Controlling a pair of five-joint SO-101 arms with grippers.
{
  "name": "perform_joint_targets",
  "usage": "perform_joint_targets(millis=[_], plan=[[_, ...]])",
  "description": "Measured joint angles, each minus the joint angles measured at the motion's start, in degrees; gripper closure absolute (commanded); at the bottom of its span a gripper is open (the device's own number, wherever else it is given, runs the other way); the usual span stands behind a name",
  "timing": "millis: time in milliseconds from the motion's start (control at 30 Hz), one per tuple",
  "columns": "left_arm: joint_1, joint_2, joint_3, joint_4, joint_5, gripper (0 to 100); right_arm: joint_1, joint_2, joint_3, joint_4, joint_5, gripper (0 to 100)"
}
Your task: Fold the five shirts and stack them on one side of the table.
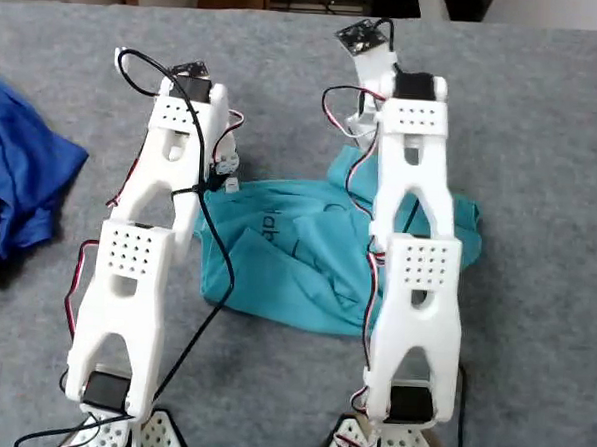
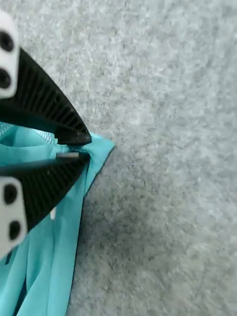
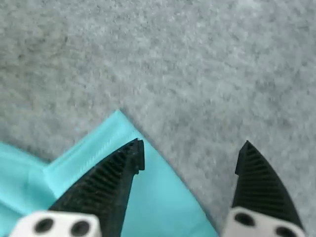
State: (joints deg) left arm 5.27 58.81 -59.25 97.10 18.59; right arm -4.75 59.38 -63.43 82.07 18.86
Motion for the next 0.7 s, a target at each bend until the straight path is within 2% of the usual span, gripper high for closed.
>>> perform_joint_targets(millis=[300,433,700], plan=[[0.00,0.53,0.00,0.00,0.00,98,-4.13,6.95,-12.48,4.84,0.00,69.1],[0.00,0.53,0.00,0.00,0.00,98,-6.77,8.09,-13.36,6.86,0.00,69.1],[0.00,0.53,-0.09,2.02,0.00,98,-6.95,11.78,-13.36,8.97,-4.75,69.1]])
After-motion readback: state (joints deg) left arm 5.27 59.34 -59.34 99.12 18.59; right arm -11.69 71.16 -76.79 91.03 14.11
